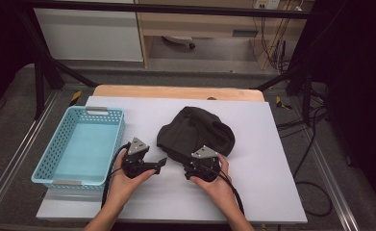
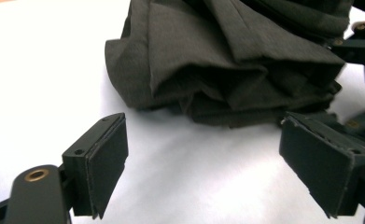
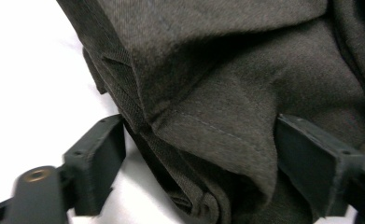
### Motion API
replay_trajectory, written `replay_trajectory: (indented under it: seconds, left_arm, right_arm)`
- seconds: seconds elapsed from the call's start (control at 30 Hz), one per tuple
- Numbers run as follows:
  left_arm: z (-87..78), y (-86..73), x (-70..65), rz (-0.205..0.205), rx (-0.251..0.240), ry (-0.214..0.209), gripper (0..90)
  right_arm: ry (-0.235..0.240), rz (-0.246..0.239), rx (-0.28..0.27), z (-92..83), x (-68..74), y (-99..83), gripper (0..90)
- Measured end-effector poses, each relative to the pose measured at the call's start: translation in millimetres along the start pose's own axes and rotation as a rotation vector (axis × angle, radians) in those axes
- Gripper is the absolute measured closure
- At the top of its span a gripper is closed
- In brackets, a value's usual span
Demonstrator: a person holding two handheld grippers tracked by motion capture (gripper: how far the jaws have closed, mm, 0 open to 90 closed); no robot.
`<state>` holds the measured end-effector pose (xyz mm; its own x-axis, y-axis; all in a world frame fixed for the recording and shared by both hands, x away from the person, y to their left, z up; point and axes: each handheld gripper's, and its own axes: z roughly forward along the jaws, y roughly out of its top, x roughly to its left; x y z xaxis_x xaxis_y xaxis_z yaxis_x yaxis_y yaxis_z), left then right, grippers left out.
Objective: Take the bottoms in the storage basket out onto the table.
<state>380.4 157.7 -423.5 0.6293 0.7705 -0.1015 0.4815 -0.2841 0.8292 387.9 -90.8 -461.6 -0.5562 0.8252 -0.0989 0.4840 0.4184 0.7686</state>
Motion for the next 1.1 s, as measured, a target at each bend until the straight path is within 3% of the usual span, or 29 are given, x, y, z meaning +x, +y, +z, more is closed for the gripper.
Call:
replay_trajectory:
  seconds: [0.13, 0.2, 0.27, 0.4, 0.7, 1.1]
  left_arm:
    - [-10.5, -8.0, -4.9, 0.002, -0.013, -0.005, 15.4]
    - [-13.3, -10.7, -6.0, -0.014, -0.029, -0.012, 15.9]
    - [-14.0, -11.1, -7.5, 0.002, -0.023, -0.014, 16.6]
    - [-11.7, -12.8, -9.6, -0.004, -0.018, -0.015, 16.8]
    - [-17.8, -14.4, -7.5, -0.008, -0.02, -0.01, 16.9]
    - [-29.3, -21.3, -12.6, -0.007, -0.026, -0.014, 18.3]
  right_arm:
    - [-0.03, 0.001, -0.012, -0.3, -1.6, 0.2, 38.0]
    - [-0.048, -0.015, -0.017, -0.8, -2.3, -0.1, 47.8]
    - [-0.074, -0.04, -0.024, -1.5, -3.5, -0.4, 58.6]
    - [-0.058, -0.033, -0.046, -4.6, -9.8, -2.8, 70.4]
    - [-0.004, -0.019, -0.075, -27.0, -21.7, -11.6, 74.1]
    - [0.095, -0.079, -0.077, -71.6, -19.0, -41.9, 74.0]
